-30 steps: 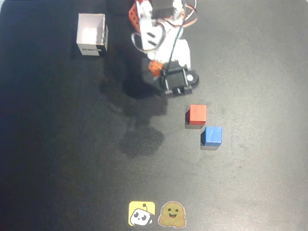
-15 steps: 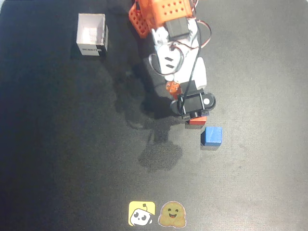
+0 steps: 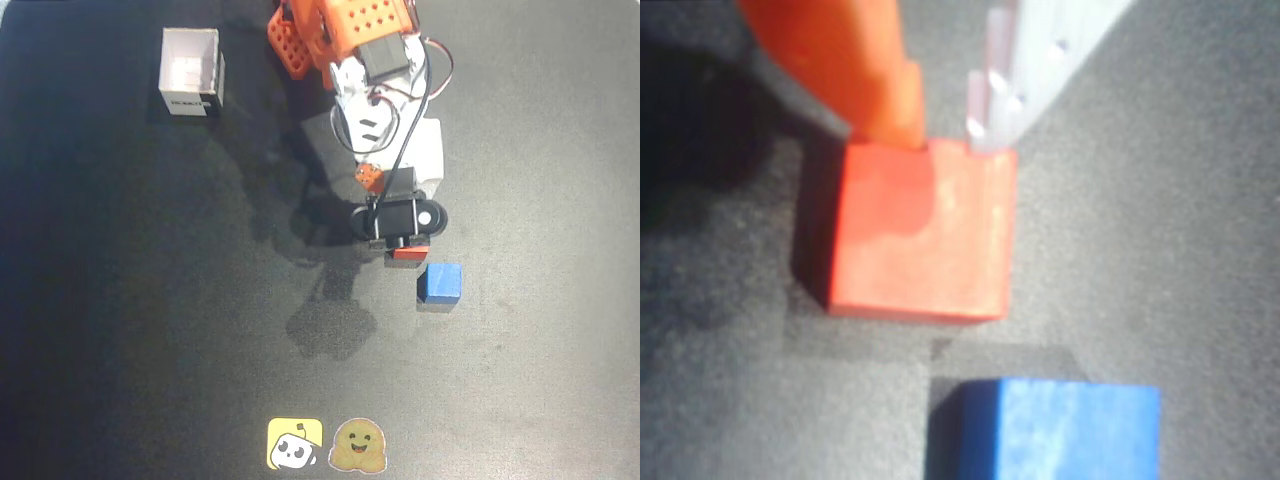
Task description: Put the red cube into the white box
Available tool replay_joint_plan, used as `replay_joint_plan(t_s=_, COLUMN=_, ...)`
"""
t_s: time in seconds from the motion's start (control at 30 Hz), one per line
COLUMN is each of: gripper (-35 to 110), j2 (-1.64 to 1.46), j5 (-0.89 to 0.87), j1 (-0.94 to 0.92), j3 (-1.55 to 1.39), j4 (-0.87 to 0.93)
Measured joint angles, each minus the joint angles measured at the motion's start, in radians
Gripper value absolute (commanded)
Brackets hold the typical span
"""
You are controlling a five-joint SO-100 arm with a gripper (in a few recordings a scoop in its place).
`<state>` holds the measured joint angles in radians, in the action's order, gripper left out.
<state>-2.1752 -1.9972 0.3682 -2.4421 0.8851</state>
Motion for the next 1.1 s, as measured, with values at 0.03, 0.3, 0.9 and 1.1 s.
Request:
replay_joint_plan(t_s=0.03, gripper=4, j2=0.011, j5=-0.017, j1=0.000, j3=0.012, j4=0.008)
replay_joint_plan(t_s=0.3, gripper=9, j2=0.140, j5=-0.107, j1=0.046, j3=0.147, j4=0.091)
replay_joint_plan(t_s=0.9, gripper=20, j2=0.225, j5=-0.106, j1=0.049, j3=0.202, j4=0.091)
replay_joint_plan(t_s=1.1, gripper=23, j2=0.282, j5=-0.106, j1=0.055, j3=0.230, j4=0.074)
